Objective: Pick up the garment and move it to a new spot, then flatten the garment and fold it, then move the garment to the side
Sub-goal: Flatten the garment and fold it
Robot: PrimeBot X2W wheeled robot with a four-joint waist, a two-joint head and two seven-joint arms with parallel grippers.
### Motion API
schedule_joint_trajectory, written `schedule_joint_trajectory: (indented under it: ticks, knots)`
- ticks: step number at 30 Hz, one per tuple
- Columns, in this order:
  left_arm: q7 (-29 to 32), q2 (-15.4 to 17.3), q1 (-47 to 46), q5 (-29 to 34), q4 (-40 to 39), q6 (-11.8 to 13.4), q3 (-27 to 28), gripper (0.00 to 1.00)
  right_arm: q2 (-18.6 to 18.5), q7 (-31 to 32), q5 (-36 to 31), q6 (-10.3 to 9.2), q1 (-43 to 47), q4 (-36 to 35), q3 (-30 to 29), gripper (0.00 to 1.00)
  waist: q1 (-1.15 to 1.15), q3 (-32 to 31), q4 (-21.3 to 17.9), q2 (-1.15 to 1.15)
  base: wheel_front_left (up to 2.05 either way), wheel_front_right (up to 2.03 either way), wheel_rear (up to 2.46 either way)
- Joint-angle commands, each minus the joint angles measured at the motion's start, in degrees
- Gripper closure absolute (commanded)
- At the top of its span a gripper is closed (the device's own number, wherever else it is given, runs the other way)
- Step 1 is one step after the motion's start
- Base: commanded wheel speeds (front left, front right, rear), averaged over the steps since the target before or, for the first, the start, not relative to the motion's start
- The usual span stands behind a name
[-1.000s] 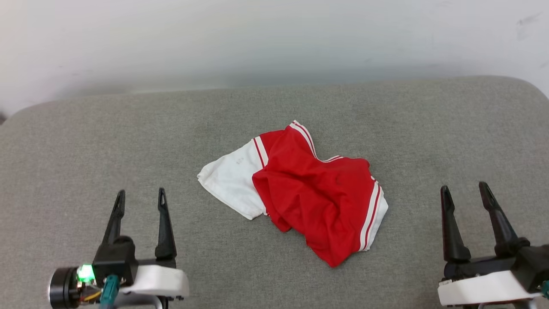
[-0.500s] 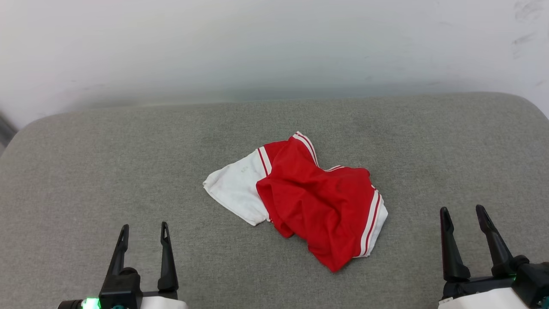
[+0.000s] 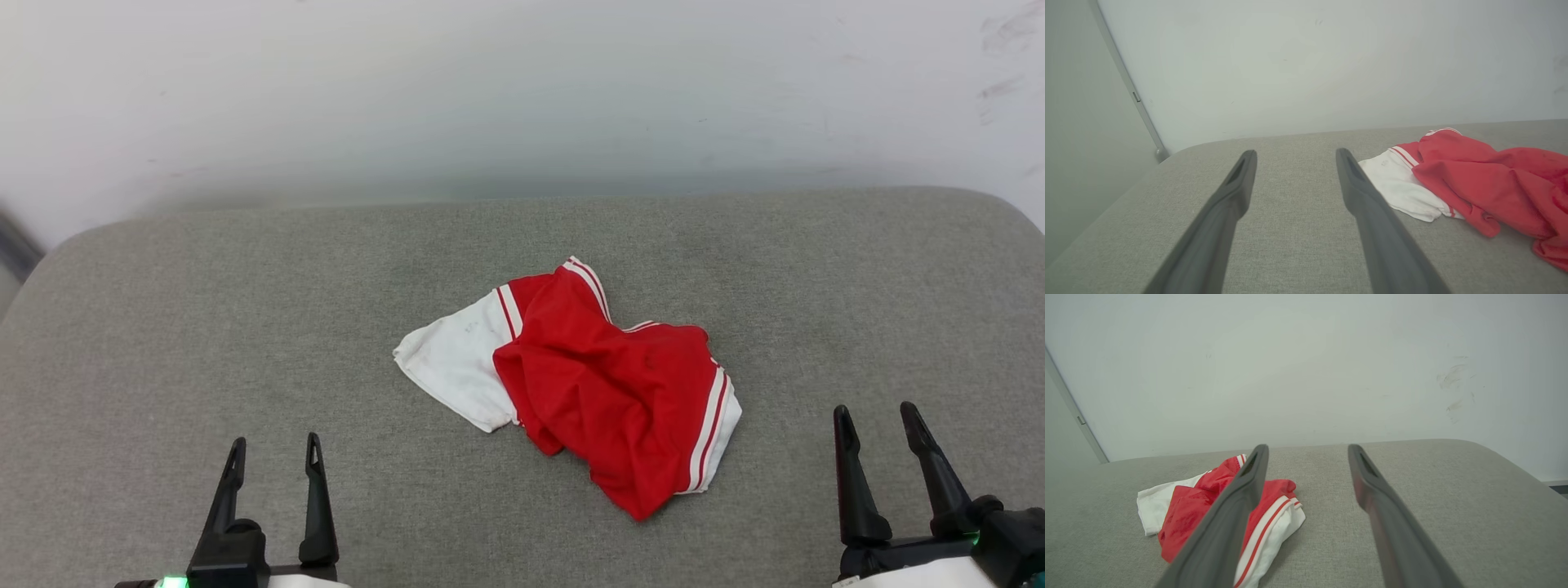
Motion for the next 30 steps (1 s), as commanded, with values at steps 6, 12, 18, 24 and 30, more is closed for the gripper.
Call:
schedule_joint_trajectory:
  ticks: [6,12,18,24,30]
  knots:
    - [-0.1,-0.2,-2.0,0.6,1.2,-1.7,1.3,0.00,0.1,-0.1,-0.3,-0.02,-0.5,0.0,0.4,0.00,0.00,0.5,-0.6,0.00,0.00,0.00,0.00]
    - [-0.1,2.3,-10.7,1.3,4.2,-5.6,1.9,0.00,0.1,-0.1,-1.1,-0.02,-2.2,-0.9,0.0,0.00,0.00,2.8,-1.2,0.00,0.00,0.00,0.00]
    - [0.2,8.4,-28.4,0.2,12.9,-12.7,2.3,0.00,0.1,-0.1,-2.6,-0.02,-5.7,-2.9,0.0,0.00,0.00,9.1,-2.8,0.00,0.00,0.00,0.00]
    - [8.1,13.1,-41.9,-1.5,18.5,-16.1,1.0,0.00,0.1,-0.1,-2.9,-0.02,-8.3,-4.0,-0.3,0.00,0.00,13.6,-3.8,0.00,0.00,0.00,0.00]
    - [23.4,18.2,-51.9,-7.3,20.5,-17.4,-6.1,0.00,0.1,-0.1,-3.1,-0.02,-10.1,-4.6,-0.4,0.00,0.00,16.5,-4.4,0.00,0.00,0.00,0.00]
